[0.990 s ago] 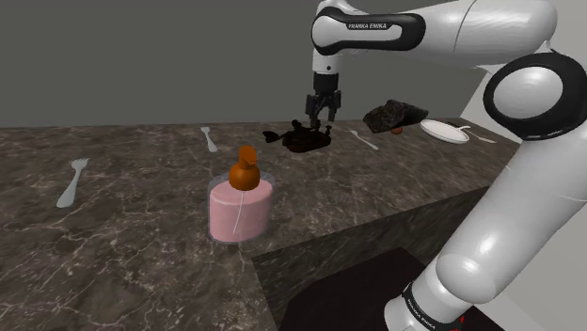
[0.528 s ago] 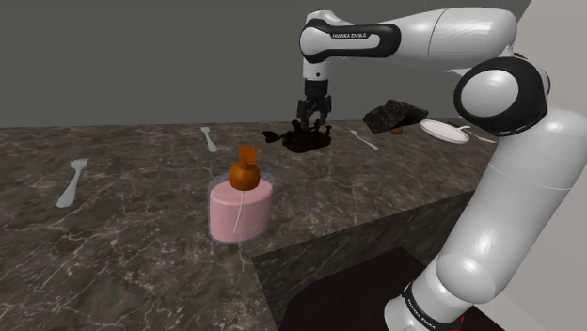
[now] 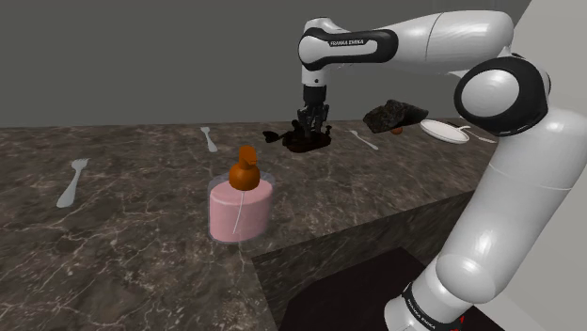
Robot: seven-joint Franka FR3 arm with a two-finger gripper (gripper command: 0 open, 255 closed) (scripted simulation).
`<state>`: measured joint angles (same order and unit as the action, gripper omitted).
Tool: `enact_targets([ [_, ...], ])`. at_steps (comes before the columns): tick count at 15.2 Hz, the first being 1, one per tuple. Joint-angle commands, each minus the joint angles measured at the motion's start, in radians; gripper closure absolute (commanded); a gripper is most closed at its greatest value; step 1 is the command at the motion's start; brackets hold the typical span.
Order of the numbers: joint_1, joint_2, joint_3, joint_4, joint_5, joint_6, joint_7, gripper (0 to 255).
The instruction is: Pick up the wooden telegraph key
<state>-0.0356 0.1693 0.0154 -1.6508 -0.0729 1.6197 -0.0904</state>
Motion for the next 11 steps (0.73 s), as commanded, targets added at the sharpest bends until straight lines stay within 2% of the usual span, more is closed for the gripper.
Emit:
enact_targets([
  [1,0.0,0.0,0.0,-0.001,0.0,0.001,0.0,255],
  [6,0.0,0.002,0.0,0.001,0.0,0.0,0.0,255],
  [11,0.001,0.002,0.0,0.068,0.0,-0.067,-0.004,255],
])
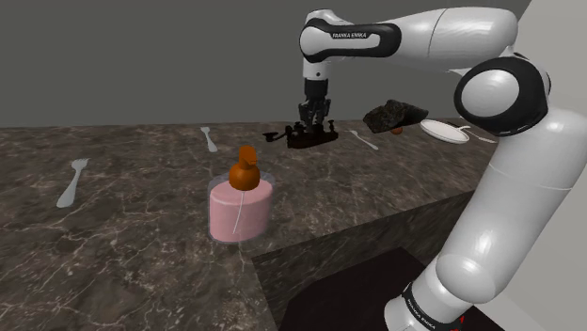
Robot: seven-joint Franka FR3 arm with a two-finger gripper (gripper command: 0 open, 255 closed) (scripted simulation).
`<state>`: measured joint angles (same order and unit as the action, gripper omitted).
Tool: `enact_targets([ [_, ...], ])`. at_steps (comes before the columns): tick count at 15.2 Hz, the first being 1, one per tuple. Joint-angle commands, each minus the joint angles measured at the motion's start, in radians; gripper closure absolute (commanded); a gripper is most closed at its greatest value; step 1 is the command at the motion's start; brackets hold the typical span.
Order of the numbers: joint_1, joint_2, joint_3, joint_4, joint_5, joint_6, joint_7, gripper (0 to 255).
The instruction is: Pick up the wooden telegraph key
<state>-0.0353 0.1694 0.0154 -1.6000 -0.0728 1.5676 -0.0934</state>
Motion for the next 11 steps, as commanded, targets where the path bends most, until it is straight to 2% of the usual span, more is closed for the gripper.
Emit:
enact_targets([
  [1,0.0,0.002,0.0,0.031,0.0,-0.028,-0.002,255],
  [11,0.002,0.02,0.0,0.18,-0.001,-0.158,-0.009,255],
])
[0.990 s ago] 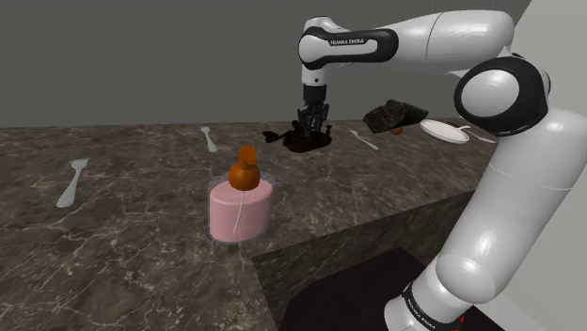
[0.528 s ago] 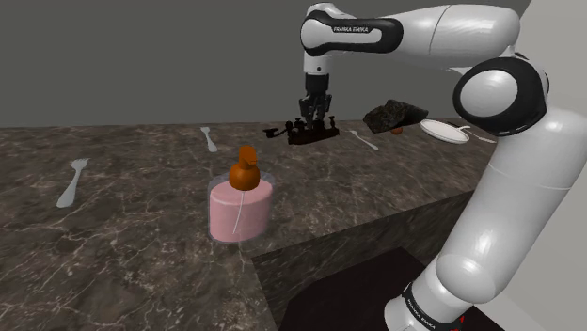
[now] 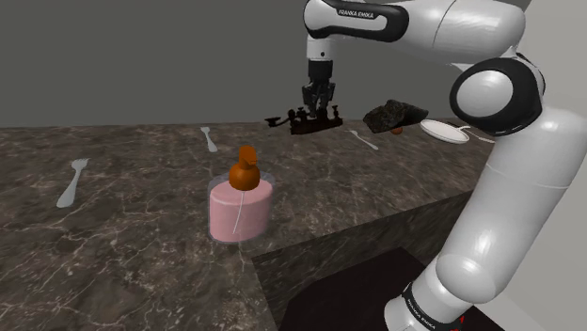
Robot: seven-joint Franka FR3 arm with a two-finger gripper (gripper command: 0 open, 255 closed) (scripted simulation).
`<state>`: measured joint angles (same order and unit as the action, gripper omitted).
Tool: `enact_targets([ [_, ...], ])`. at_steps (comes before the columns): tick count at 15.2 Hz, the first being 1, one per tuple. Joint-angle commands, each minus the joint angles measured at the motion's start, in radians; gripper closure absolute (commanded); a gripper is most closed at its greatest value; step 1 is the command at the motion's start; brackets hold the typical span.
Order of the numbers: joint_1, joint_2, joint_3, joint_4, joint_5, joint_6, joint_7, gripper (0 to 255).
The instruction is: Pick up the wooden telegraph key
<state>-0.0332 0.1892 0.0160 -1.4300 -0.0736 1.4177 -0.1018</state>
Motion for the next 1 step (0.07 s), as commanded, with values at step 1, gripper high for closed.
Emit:
enact_targets([
  [1,0.0,0.001,0.0,0.01,0.0,-0.008,-0.001,255],
])
